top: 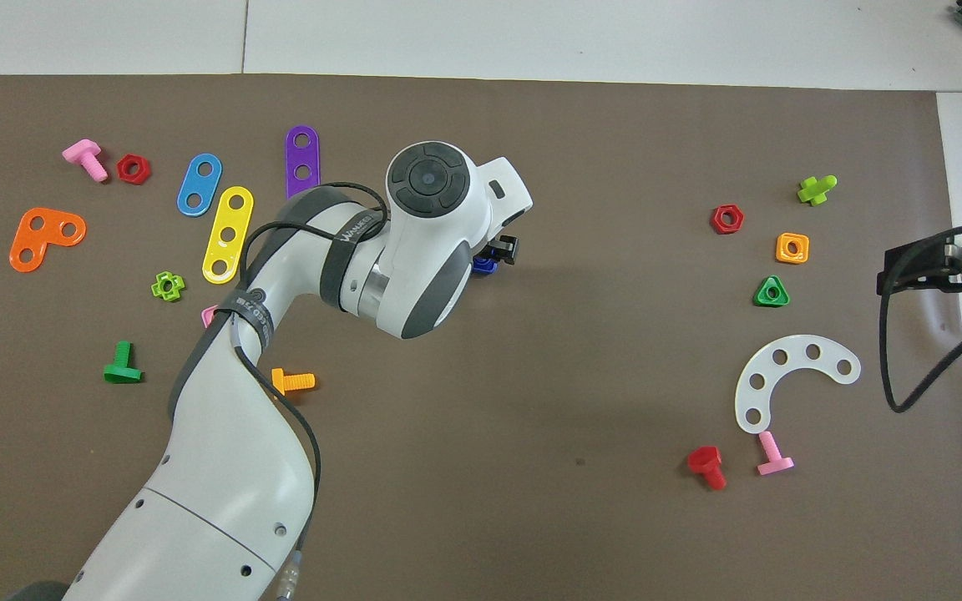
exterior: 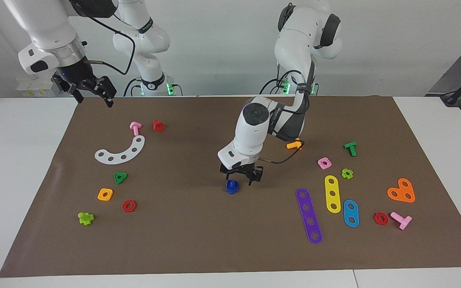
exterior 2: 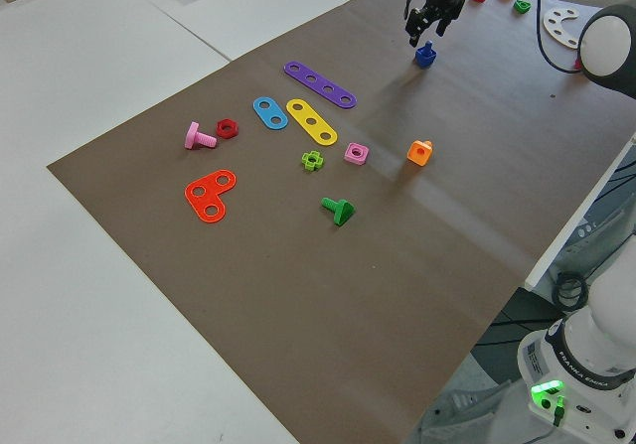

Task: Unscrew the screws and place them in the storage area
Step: 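Grip the blue nut with the left gripper and twist it loose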

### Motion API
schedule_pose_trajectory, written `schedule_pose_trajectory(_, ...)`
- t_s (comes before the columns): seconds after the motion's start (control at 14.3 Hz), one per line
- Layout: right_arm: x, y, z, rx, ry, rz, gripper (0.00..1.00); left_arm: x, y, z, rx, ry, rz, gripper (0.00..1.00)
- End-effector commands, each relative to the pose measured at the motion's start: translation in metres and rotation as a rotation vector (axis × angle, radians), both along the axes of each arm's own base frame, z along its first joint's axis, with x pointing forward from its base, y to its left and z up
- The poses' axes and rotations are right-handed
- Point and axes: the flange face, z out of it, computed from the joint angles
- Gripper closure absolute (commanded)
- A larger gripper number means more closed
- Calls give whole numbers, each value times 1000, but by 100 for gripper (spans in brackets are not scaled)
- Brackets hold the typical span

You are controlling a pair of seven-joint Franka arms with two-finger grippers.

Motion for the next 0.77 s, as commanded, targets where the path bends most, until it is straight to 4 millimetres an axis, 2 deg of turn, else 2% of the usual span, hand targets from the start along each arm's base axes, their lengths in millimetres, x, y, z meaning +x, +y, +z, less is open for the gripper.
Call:
schedule_pose_trajectory(0.0, -5, -1, 1, 23, -15, 0, 0, 3, -10, -6, 9, -27, -3, 14)
schedule_pose_trajectory(0.35, -5, -1, 0, 23, -13, 0, 0, 3, -11, -17, 6, -28, 8, 22)
schedule_pose_trajectory(0.7, -5, -1, 1, 23, -15, 0, 0, 4, -12, -25, -2, -37, 15, 25)
